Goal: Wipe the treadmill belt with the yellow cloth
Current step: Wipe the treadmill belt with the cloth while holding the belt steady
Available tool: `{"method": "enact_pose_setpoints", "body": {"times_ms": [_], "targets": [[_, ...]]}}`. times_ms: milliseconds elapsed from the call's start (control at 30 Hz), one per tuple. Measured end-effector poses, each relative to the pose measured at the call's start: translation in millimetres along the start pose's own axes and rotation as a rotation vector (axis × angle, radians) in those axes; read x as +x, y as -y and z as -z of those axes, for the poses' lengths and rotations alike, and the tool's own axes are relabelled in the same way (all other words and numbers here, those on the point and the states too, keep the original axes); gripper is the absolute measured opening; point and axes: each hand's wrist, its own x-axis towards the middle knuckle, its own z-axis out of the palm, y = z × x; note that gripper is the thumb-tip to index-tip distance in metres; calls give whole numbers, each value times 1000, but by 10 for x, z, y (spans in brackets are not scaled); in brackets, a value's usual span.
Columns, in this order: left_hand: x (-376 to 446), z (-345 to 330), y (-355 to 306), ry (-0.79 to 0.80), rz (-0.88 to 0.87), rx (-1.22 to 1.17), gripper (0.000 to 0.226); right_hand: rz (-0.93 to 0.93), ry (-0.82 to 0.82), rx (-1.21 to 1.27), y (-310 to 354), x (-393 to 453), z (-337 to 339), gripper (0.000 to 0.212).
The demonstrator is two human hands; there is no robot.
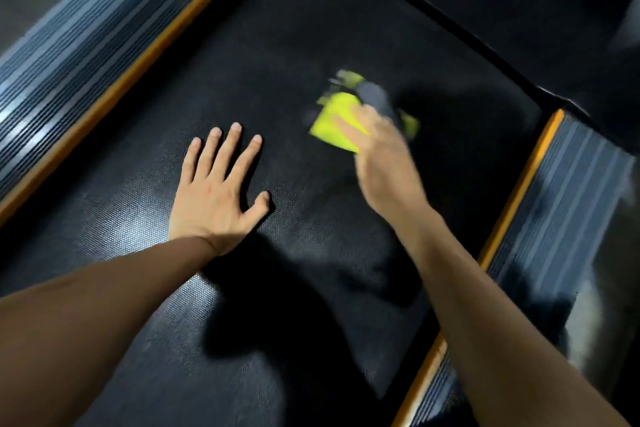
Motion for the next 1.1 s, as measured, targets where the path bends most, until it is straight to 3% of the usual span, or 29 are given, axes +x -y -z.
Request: {"method": "enact_pose_setpoints", "body": {"times_ms": [133, 267, 400, 533, 600, 667, 800, 867, 1000, 1100], "targets": [[-18, 10, -15, 9, 12, 2, 81, -328, -123, -31, -503, -1095, 500, 67], [-11, -4, -12, 9, 9, -1, 82, -579, -335, -48, -207, -890, 251, 61], [11, -12, -7, 10, 13, 11, 83, -376, -335, 25, 278, -83, -179, 56], [-9, -6, 18, 6, 7, 3, 83, 84, -48, -97, 984, 618, -401, 59], [9, -5, 22, -2, 3, -6, 82, 204, 14, -165, 870, 640, -326, 60], [12, -2, 20, 3, 1, -8, 83, 141, -38, -143, 392, 514, -158, 56], [-3, -4, 4, 4, 9, -2, 83, -272, -210, -192, -944, 181, 545, 59], [2, 3, -7, 7, 10, -7, 83, -427, -236, -233, -1285, 132, 835, 62], [-2, 13, -21, 14, 10, -6, 83, -522, -373, -177, -895, 211, 590, 57], [10, 16, -17, 9, 12, -8, 83, -339, -312, 1, -205, -107, 148, 51]]}}
